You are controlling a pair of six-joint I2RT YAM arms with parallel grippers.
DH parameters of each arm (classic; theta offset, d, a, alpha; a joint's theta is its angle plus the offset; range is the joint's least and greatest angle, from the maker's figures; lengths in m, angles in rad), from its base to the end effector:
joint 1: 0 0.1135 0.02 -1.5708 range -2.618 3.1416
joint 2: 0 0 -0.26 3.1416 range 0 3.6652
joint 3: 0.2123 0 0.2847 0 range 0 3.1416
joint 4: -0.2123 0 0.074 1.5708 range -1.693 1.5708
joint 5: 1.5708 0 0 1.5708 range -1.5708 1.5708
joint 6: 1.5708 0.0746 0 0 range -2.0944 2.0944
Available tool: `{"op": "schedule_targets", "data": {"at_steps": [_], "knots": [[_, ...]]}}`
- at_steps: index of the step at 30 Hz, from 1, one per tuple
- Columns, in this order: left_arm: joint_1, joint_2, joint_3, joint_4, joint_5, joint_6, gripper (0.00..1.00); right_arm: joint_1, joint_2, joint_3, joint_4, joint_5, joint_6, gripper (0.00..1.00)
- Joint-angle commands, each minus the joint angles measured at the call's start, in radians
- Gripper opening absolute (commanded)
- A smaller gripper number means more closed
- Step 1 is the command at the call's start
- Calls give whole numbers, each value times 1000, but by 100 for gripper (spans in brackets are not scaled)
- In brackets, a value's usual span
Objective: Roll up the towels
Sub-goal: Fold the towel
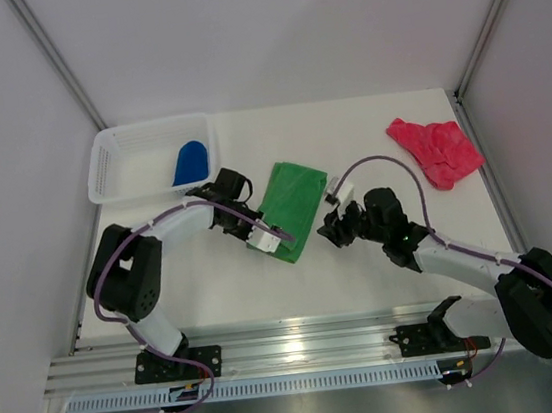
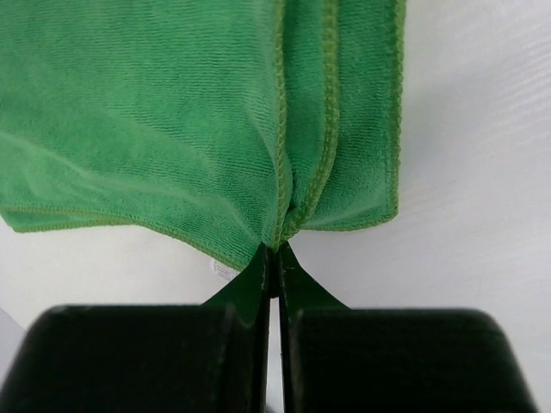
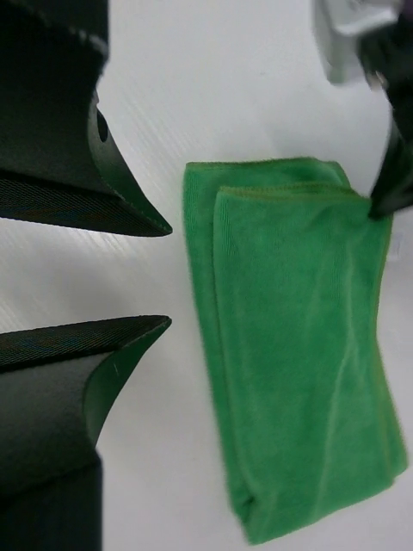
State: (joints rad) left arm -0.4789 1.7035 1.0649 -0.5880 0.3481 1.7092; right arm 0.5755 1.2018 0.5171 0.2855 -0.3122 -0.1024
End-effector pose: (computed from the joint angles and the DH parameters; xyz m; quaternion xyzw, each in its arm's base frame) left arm 0.3098 -0.1895 0.1178 0.8758 0.4189 -0.0420 0.2362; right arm 0.2504 0.1898 0.1701 -0.3547 0.7477 0.2539 0.5006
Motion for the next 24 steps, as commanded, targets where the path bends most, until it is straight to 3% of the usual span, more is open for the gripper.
{"op": "schedule_targets", "data": {"at_steps": [1,5,17,24], "knots": [[8,-45,32,-35,75,-114,1,75,66,-6,112,-73,-488,45],[11,-42,41,-49,101,-187,1,135,190,50,95,-149,-692,45],[37,-13,81,-70,135,-270,1,217,372,63,308,-45,-764,44],[39,-2,98,-82,141,-283,1,236,424,100,319,-25,-770,43]]}}
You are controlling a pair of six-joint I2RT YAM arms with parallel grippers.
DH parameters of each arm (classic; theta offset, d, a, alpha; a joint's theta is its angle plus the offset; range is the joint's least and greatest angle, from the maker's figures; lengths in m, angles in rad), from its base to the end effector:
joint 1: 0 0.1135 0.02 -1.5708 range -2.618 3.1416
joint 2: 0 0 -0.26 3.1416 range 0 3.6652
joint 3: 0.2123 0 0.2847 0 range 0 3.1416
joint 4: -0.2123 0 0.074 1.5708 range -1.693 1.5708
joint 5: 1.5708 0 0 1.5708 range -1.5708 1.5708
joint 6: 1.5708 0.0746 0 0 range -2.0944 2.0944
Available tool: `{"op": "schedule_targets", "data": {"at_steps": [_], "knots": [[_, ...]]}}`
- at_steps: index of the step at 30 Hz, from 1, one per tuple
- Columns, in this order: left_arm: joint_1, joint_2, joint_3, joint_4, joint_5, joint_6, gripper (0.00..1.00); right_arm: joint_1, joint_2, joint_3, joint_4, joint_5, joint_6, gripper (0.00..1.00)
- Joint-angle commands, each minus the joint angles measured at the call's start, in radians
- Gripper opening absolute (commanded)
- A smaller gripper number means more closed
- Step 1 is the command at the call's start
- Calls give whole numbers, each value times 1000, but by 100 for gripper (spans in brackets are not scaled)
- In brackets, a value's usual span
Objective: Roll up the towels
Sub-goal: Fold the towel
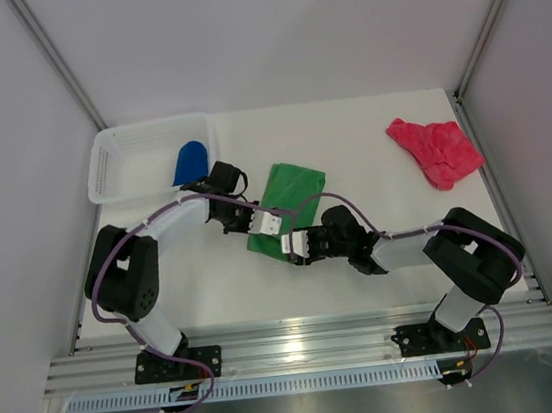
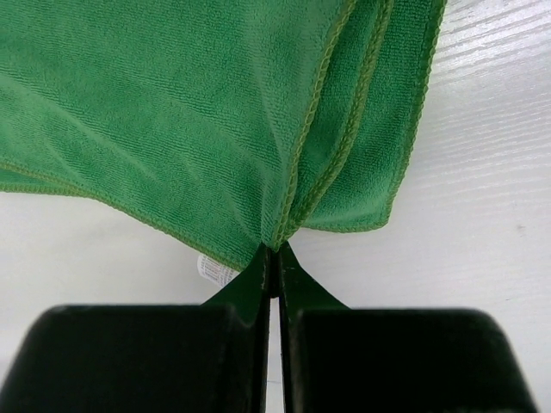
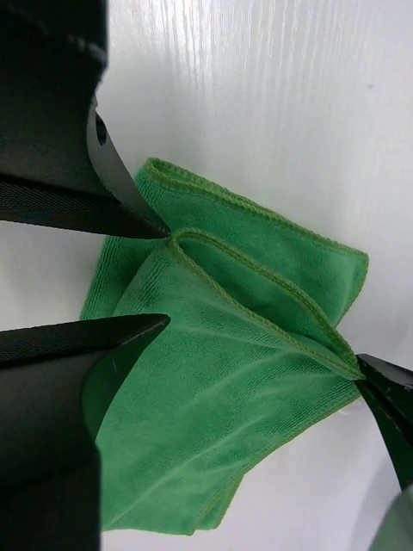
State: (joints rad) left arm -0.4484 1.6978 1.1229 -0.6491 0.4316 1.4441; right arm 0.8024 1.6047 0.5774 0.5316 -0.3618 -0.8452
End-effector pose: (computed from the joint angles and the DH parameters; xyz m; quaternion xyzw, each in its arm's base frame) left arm 0.3175 -0.1874 0.1371 0.8021 0.5326 -0.1048 0.2488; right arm 0.2246 0.2704 0.0978 -0.6826 0.5065 0.1437 0.5069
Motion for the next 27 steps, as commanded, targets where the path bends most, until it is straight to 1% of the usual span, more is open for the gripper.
{"op": "schedule_targets", "data": {"at_steps": [1,6,9,16,22,25,27], "knots": [[8,3,40,-23,58,-17,1,9,33,42,71,21,-28,44],[8,6,38,-23,52,-17,1,14,72,73,65,21,-34,43],[8,8,41,-26,50,-17,1,14,86,90,33,14,-46,43],[7,19,43,-27,32,-17,1,15,41,98,-102,-80,-74,42],[8,26,49,-26,30,-22,1,15,79,121,-110,-49,-71,41],[8,30,54,-32,24,-25,1,20,109,128,-67,-2,-31,37],[8,28,54,-34,24,-25,1,23,112,137,-64,12,-22,27]]}}
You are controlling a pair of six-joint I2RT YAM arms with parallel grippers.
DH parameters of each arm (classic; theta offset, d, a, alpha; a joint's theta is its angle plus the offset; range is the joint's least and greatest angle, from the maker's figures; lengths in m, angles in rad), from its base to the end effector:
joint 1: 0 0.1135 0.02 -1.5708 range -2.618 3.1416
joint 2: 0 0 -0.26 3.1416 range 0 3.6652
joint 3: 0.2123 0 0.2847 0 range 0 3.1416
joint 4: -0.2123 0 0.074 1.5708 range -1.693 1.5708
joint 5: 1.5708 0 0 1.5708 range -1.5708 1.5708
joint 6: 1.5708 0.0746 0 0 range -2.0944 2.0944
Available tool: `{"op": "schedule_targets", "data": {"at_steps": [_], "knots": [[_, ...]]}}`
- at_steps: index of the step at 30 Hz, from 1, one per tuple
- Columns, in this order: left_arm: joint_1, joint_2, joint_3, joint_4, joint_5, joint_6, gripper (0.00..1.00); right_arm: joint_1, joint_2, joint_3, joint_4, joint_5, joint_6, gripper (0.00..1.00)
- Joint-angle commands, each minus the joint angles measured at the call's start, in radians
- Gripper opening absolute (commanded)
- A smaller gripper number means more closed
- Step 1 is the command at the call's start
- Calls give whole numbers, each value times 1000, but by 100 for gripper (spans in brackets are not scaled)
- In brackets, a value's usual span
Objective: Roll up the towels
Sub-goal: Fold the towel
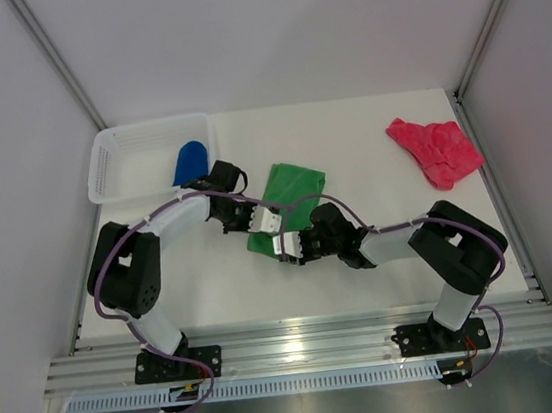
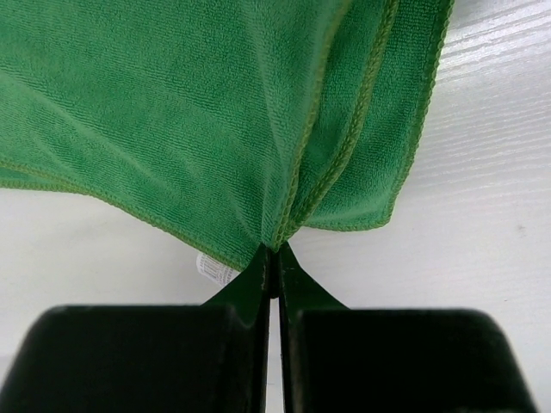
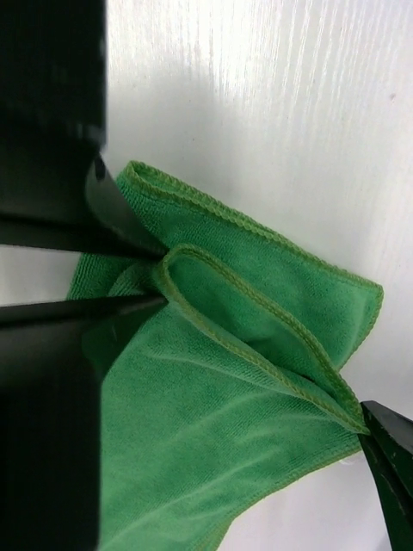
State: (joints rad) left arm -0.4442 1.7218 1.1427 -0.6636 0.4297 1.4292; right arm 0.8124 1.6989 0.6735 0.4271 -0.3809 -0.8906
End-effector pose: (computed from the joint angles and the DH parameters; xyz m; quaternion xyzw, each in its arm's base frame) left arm 0.3213 -0.1873 0.1342 0.7971 0.5430 -0.1099 0.2401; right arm 0.2324 0.2857 0.0839 -0.7113 0.5054 0.1493 0.4651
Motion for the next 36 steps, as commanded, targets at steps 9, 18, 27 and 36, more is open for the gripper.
{"op": "schedule_targets", "data": {"at_steps": [9,18,27,36], "knots": [[4,-5,52,-71,11,-42,1,11,-59,23,18,86,55,7],[4,-25,144,-180,50,-101,1,-1,-223,-26,-16,105,74,7],[4,-60,158,-298,96,-102,1,-7,-334,-72,-117,-24,70,7],[-8,-62,48,-341,181,-154,1,36,-286,-150,-96,-59,130,7]]}}
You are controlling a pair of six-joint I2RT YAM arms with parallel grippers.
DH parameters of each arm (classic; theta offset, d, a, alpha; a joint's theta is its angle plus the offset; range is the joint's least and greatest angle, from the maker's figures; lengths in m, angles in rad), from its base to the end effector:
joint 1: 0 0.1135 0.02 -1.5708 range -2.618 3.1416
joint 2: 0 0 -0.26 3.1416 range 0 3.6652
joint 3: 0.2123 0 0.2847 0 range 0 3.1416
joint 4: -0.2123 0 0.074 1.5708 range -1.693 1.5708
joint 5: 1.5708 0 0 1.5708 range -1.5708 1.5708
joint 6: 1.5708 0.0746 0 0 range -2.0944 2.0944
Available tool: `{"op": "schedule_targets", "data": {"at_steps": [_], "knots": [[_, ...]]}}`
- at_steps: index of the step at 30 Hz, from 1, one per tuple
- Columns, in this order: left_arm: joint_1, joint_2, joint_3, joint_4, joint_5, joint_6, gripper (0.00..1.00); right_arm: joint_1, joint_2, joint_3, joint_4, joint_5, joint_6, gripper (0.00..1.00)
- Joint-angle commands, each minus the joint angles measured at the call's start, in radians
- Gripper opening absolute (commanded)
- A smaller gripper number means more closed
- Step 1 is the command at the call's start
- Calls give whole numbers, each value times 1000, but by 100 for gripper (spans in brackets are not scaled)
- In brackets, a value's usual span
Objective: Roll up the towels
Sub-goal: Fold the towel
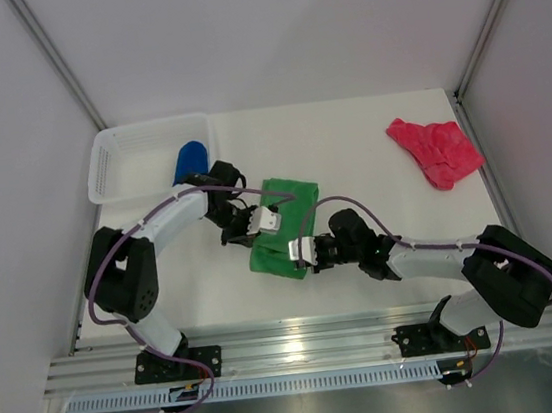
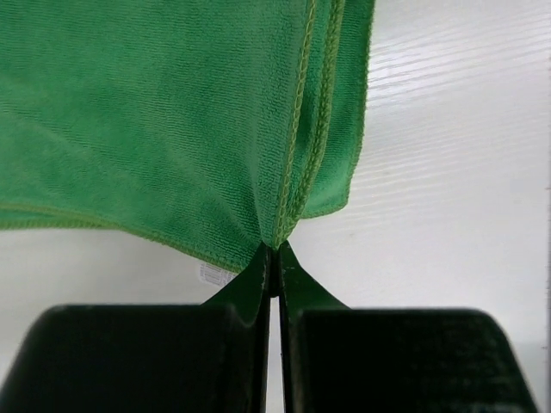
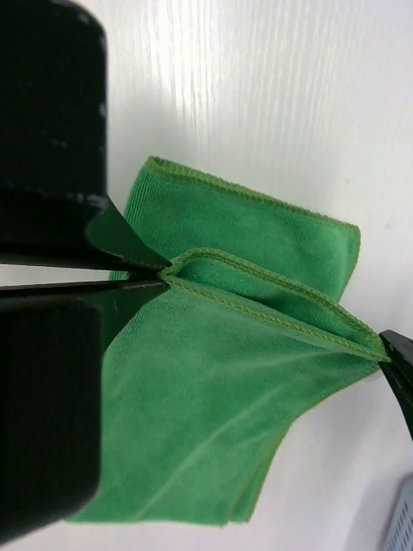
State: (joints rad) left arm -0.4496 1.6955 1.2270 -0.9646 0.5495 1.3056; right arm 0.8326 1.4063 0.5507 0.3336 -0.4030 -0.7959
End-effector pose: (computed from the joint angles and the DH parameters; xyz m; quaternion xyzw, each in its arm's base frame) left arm 0.2953 -0.1857 0.1630 0.7505 0.5992 -0.2188 0.1726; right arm 0.1997 0.2629 0.1281 -0.6855 0.5093 0.1822 0.4873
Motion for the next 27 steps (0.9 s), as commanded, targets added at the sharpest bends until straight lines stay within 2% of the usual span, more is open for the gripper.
{"op": "schedule_targets", "data": {"at_steps": [1,7,11,20,26,27], "knots": [[-3,-39,-44,-36,63,-37,1,17,3,-35,-1,-46,38,7],[-27,-46,-124,0,73,-106,1,52,-20,-52,-99,-70,-6,7],[-52,-54,-112,7,102,-184,1,59,-59,-51,-152,-5,-14,6],[-78,-63,-95,-28,156,-227,4,60,-144,-41,-284,-6,-58,7],[-127,-43,-141,4,185,-278,9,95,-98,-15,-340,-19,-104,15],[-135,-42,-146,6,188,-281,14,97,-89,-6,-376,-14,-124,20]]}}
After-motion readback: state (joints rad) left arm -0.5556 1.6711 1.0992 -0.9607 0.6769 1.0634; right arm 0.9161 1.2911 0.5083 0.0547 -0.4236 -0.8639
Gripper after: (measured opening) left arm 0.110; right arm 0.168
